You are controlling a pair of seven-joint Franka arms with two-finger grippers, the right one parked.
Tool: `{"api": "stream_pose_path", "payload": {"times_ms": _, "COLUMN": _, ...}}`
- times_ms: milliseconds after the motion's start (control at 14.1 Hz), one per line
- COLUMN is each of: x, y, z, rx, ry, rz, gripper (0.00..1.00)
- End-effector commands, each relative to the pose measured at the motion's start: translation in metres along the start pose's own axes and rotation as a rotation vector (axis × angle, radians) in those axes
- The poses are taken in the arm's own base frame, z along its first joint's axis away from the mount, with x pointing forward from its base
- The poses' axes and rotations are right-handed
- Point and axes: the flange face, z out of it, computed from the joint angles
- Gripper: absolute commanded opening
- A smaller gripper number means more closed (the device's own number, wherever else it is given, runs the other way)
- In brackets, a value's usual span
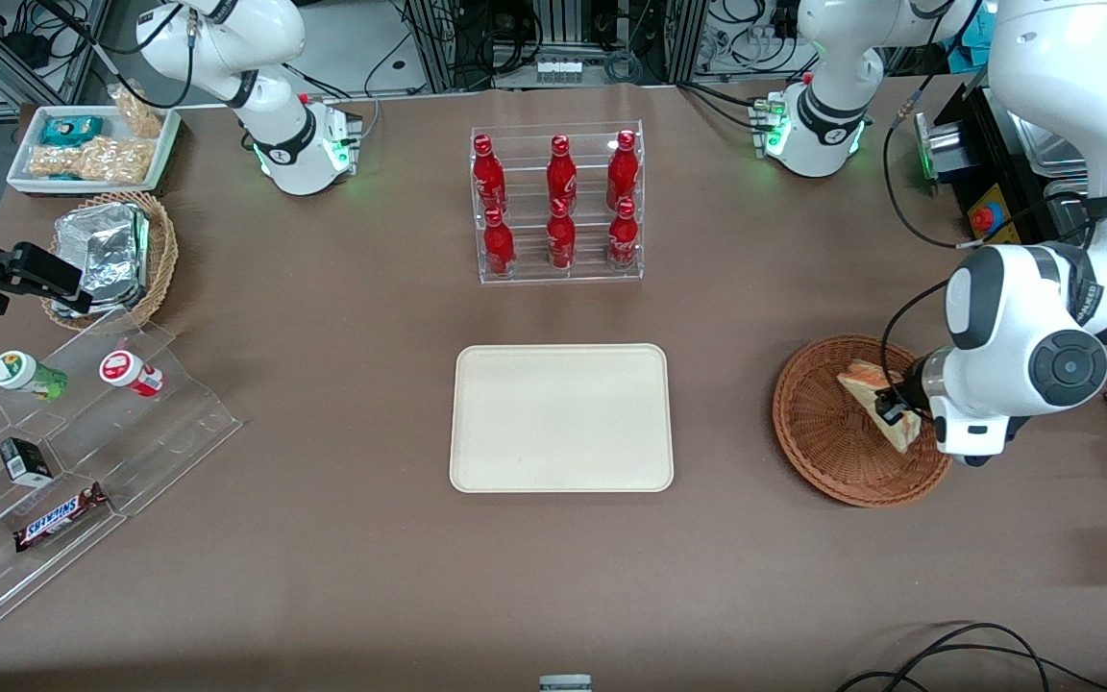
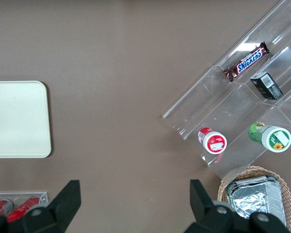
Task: Place sandwich from basket to tray
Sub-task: 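Close the left gripper on the sandwich and lift it, then carry the sandwich over the cream tray and lower it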
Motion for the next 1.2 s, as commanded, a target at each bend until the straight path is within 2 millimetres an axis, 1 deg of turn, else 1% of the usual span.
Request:
{"api": "stream_pose_path", "payload": {"times_ms": 0, "x": -0.044, "y": 0.045, "z": -0.001, "rx": -0.033, "ry": -0.021, "rz": 0.057, "gripper": 0.09}}
{"api": "stream_pose_path", "payload": {"times_ms": 71, "x": -0.064, "y": 0.069, "z": 0.002, "rx": -0.055, "ry": -0.007, "rz": 0.108, "gripper": 0.09}}
{"api": "stream_pose_path", "payload": {"times_ms": 141, "x": -0.091, "y": 0.099, "z": 0.001, "rx": -0.075, "ry": 0.035, "rz": 0.199, "gripper": 0.1}}
{"api": "stream_pose_path", "payload": {"times_ms": 212, "x": -0.111, "y": 0.122, "z": 0.005, "rx": -0.088, "ry": 0.056, "rz": 0.267, "gripper": 0.11}}
{"api": "stream_pose_path", "payload": {"times_ms": 283, "x": -0.131, "y": 0.147, "z": 0.011, "rx": -0.1, "ry": 0.072, "rz": 0.317, "gripper": 0.12}}
{"api": "stream_pose_path", "payload": {"times_ms": 354, "x": -0.158, "y": 0.174, "z": 0.019, "rx": -0.109, "ry": 0.093, "rz": 0.373, "gripper": 0.14}}
{"api": "stream_pose_path", "payload": {"times_ms": 424, "x": -0.184, "y": 0.194, "z": 0.028, "rx": -0.108, "ry": 0.122, "rz": 0.432, "gripper": 0.14}}
{"api": "stream_pose_path", "payload": {"times_ms": 495, "x": -0.205, "y": 0.208, "z": 0.035, "rx": -0.103, "ry": 0.16, "rz": 0.482, "gripper": 0.15}}
{"api": "stream_pose_path", "payload": {"times_ms": 566, "x": -0.214, "y": 0.215, "z": 0.039, "rx": -0.11, "ry": 0.167, "rz": 0.489, "gripper": 0.14}}
{"api": "stream_pose_path", "payload": {"times_ms": 636, "x": -0.228, "y": 0.229, "z": 0.04, "rx": -0.129, "ry": 0.175, "rz": 0.505, "gripper": 0.14}}
{"api": "stream_pose_path", "payload": {"times_ms": 707, "x": -0.251, "y": 0.243, "z": 0.047, "rx": -0.131, "ry": 0.177, "rz": 0.528, "gripper": 0.14}}
{"api": "stream_pose_path", "payload": {"times_ms": 778, "x": -0.269, "y": 0.254, "z": 0.055, "rx": -0.137, "ry": 0.181, "rz": 0.533, "gripper": 0.14}}
{"api": "stream_pose_path", "payload": {"times_ms": 848, "x": -0.28, "y": 0.264, "z": 0.054, "rx": -0.166, "ry": 0.196, "rz": 0.53, "gripper": 0.14}}
{"api": "stream_pose_path", "payload": {"times_ms": 1131, "x": -0.307, "y": 0.292, "z": 0.065, "rx": -0.196, "ry": 0.199, "rz": 0.53, "gripper": 0.14}}
